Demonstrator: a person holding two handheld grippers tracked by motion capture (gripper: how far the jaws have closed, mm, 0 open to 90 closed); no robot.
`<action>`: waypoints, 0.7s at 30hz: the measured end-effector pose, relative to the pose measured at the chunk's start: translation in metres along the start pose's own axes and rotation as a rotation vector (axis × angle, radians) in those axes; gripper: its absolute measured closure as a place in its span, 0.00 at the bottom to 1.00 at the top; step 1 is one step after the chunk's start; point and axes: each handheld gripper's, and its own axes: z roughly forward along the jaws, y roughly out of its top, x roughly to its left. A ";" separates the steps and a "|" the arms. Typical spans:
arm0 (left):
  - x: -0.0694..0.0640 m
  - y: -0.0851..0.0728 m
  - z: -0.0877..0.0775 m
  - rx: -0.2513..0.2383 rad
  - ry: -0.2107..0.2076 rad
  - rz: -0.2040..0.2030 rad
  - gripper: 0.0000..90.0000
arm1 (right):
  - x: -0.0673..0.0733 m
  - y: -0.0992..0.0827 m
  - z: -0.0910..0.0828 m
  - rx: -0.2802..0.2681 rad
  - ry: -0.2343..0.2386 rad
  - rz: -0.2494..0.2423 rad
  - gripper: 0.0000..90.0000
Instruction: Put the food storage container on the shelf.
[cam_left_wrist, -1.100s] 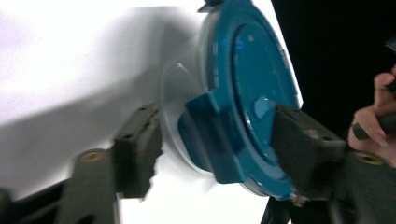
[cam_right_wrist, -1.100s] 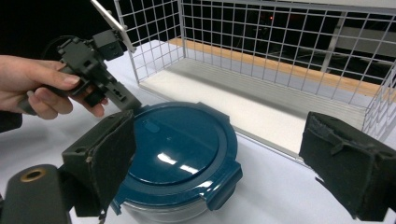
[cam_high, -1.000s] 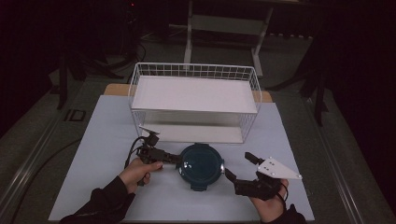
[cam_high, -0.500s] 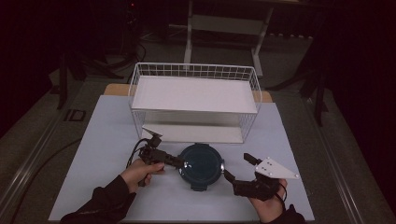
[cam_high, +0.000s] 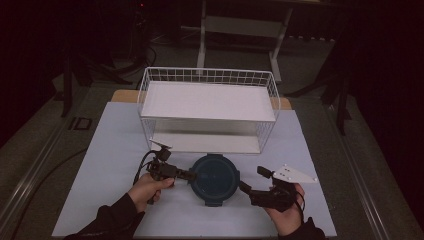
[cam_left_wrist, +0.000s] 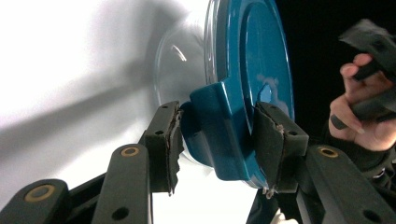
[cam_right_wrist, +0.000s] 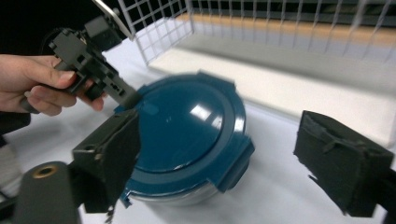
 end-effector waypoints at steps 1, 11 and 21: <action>-0.001 -0.002 -0.001 -0.006 0.004 0.007 0.60 | -0.003 -0.001 0.002 0.015 0.015 0.023 0.17; -0.012 -0.013 -0.004 -0.042 0.027 0.083 0.61 | -0.041 -0.014 0.033 0.167 0.202 0.302 0.25; -0.021 -0.020 -0.006 -0.053 0.052 0.154 0.62 | -0.055 -0.025 0.050 0.247 0.288 0.430 0.44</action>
